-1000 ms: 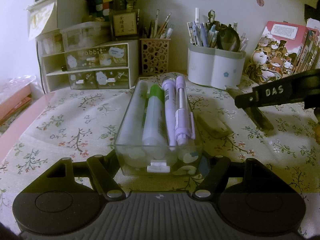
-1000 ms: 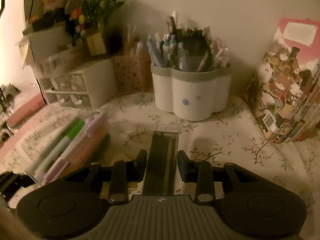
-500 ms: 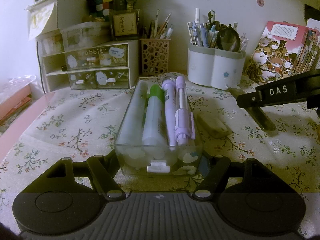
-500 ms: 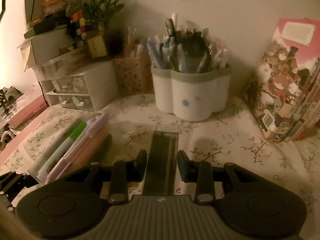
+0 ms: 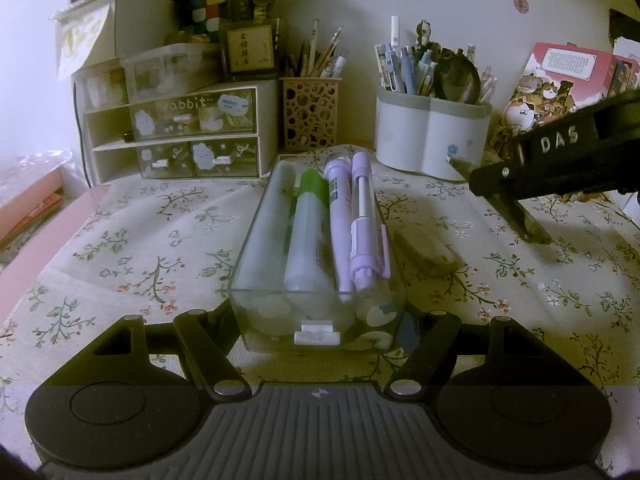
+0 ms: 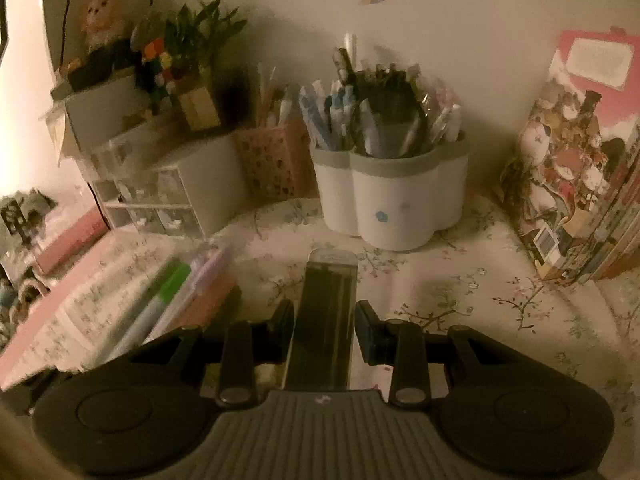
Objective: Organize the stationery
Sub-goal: 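Carry the dark strip over the clear box with the right tool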
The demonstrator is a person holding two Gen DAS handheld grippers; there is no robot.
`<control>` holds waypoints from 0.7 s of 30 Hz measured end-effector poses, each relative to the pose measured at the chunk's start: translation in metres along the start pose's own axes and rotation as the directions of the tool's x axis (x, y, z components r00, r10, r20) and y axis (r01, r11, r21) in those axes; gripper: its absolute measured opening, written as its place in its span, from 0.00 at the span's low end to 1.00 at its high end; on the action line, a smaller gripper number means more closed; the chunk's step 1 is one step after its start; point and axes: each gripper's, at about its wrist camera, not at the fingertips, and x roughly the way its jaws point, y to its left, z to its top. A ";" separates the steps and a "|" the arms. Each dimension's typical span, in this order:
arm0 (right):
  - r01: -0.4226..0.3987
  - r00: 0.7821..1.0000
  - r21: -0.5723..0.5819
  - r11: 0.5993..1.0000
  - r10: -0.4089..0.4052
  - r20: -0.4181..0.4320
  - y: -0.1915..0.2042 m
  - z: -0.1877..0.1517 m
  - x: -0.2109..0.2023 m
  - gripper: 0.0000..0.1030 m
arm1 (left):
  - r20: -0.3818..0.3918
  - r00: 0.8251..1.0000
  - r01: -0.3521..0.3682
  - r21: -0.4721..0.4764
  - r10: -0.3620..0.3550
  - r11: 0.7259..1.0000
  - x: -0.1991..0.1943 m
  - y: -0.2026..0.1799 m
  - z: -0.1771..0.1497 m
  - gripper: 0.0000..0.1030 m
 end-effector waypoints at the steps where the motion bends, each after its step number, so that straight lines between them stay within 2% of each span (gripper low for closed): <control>1: -0.005 1.000 0.013 1.000 0.005 -0.002 -0.001 0.001 0.000 0.38 | 0.000 1.000 0.000 0.000 0.000 1.000 0.000 0.000 0.000 0.70; 8: -0.035 0.999 0.064 0.997 0.034 0.011 -0.002 0.005 -0.007 0.38 | 0.000 1.000 -0.002 -0.001 0.002 1.000 0.000 0.000 0.000 0.70; 11: -0.069 0.997 0.134 0.989 0.071 -0.005 -0.009 0.005 -0.006 0.38 | 0.000 1.000 -0.002 -0.001 0.002 1.000 0.000 0.000 0.000 0.70; 14: -0.050 0.999 0.144 0.988 0.050 0.004 -0.009 0.004 -0.008 0.38 | 0.000 1.000 -0.002 -0.002 0.002 1.000 0.000 0.000 0.000 0.70; 21: -0.069 0.998 0.195 0.978 0.067 0.018 -0.014 0.010 -0.018 0.38 | 0.000 1.000 -0.005 -0.001 0.005 1.000 -0.001 0.000 -0.001 0.70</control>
